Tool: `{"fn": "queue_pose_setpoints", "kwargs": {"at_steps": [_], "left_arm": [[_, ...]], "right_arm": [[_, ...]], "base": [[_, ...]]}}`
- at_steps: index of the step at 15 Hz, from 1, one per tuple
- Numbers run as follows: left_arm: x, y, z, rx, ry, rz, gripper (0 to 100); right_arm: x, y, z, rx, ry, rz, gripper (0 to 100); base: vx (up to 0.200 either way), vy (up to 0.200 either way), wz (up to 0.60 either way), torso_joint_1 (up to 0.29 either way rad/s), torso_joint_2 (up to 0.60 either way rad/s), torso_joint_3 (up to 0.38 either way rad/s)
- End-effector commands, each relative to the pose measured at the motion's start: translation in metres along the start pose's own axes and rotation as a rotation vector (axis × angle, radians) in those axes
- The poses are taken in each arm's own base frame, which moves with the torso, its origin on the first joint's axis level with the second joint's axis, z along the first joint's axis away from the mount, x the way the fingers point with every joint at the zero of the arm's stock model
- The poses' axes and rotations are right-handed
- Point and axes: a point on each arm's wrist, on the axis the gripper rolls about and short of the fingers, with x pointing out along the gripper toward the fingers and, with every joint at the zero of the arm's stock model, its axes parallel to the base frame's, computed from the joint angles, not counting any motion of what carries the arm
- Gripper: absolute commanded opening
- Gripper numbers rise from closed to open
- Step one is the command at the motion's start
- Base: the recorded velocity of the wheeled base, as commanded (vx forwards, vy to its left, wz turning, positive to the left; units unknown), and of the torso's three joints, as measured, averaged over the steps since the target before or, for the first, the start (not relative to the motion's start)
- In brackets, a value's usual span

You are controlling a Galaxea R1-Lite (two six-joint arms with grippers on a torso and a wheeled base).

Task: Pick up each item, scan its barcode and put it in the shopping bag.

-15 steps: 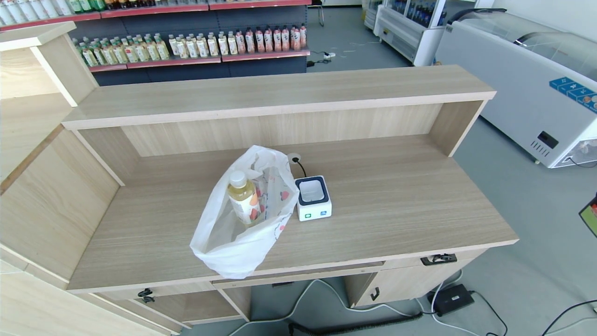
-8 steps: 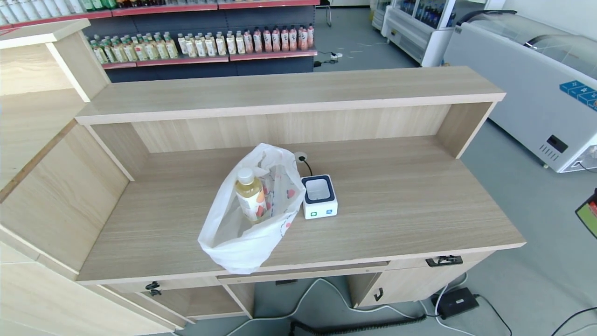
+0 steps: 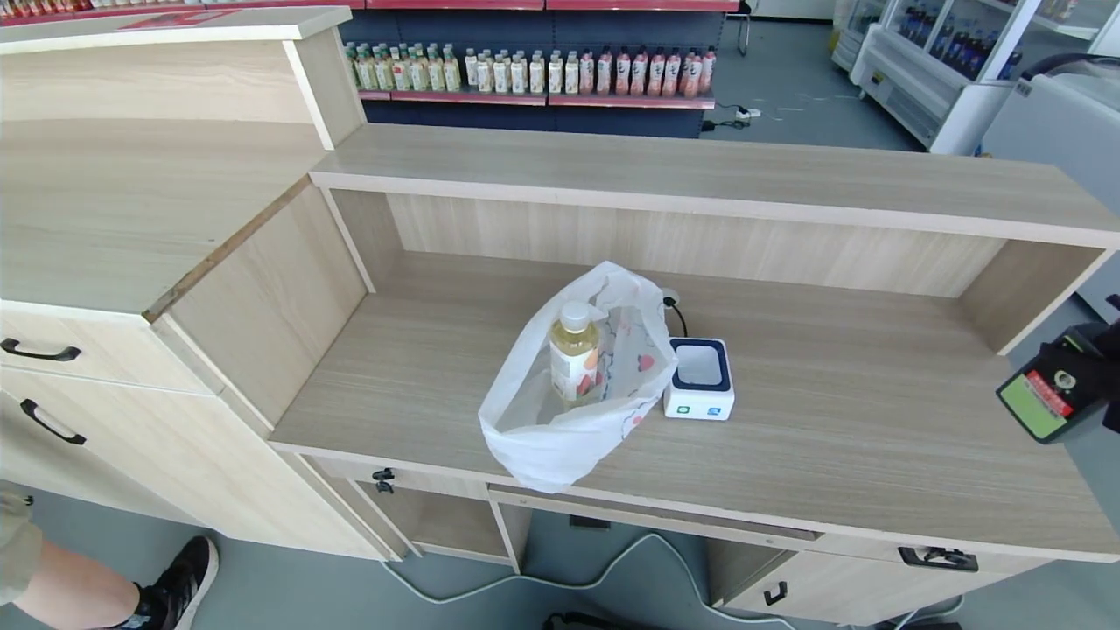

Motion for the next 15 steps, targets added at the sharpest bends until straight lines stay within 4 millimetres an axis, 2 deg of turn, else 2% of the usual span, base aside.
{"fn": "queue_pose_setpoints", "kwargs": {"at_steps": [1, 2, 4, 6, 9, 12, 15], "left_arm": [[0.000, 0.000, 0.000, 0.000, 0.000, 0.001, 100], [0.000, 0.000, 0.000, 0.000, 0.000, 0.001, 100], [0.000, 0.000, 0.000, 0.000, 0.000, 0.001, 100], [0.000, 0.000, 0.000, 0.000, 0.000, 0.000, 100], [0.000, 0.000, 0.000, 0.000, 0.000, 0.001, 100], [0.000, 0.000, 0.000, 0.000, 0.000, 0.001, 100], [0.000, 0.000, 0.000, -0.022, 0.001, 0.004, 100]], "right_arm": [[0.011, 0.015, 0.011, 0.152, -0.029, 0.096, 0], [0.013, 0.018, 0.017, 0.239, -0.040, 0.122, 0], [0.018, 0.021, 0.022, 0.281, -0.054, 0.144, 0], [0.021, 0.020, 0.022, 0.306, -0.060, 0.148, 0], [0.039, 0.016, 0.018, 0.370, -0.104, 0.162, 0], [0.045, 0.026, 0.020, 0.487, -0.095, 0.217, 0], [0.050, 0.032, 0.018, 0.499, -0.075, 0.248, 0]], "base": [[0.000, 0.000, 0.00, 0.000, 0.00, 0.000], [0.000, 0.000, 0.00, 0.000, 0.00, 0.000], [0.000, 0.000, 0.00, 0.000, 0.00, 0.000], [0.000, 0.000, 0.00, 0.000, 0.00, 0.000], [0.000, 0.000, 0.00, 0.000, 0.00, 0.000], [0.000, 0.000, 0.00, 0.000, 0.00, 0.000], [0.000, 0.000, 0.00, 0.000, 0.00, 0.000]]}}
